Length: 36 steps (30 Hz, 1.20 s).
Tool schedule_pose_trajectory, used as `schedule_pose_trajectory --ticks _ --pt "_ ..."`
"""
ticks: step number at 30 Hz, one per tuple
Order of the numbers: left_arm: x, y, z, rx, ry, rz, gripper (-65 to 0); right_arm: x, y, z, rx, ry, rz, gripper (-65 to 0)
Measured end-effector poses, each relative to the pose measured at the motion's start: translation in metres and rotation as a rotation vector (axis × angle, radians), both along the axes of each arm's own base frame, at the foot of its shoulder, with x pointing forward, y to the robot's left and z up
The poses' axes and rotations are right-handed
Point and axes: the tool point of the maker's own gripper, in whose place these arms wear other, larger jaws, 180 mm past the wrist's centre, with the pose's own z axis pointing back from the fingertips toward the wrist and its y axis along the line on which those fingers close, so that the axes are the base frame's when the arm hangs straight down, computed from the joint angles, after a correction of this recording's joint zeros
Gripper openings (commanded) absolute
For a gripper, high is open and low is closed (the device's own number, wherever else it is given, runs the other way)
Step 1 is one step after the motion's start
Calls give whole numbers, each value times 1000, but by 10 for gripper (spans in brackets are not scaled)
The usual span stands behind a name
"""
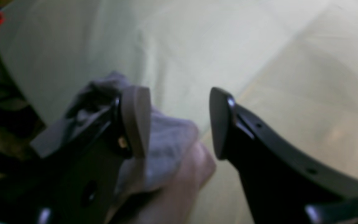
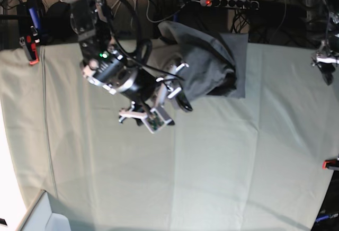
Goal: Layout the t-shirt on the table in an organized manner, then fold the t-shirt properly
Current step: 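Lift the shirt end with the right gripper and fold it over the stack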
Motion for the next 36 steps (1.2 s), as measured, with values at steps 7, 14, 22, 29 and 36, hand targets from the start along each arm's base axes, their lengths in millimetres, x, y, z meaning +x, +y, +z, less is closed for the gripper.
schedule_pose_trajectory --ticks 7,14,22,29,36 --pt "4 -4 0 -9 -10 -7 -215 -24 1 -29 -103 127 46 -314" --pt "4 -2 1 -5 -10 -6 -215 -50 35 -37 -116 163 179 -319" --pt "2 -2 0 -7 -7 -5 -215 -75 59 -65 -125 260 254 -432" --pt "2 -2 0 -7 -7 -5 -215 -56 60 8 -42 54 225 -256" --pt "3 -2 1 -5 -9 -7 -215 -14 -3 -8 -114 75 46 -229"
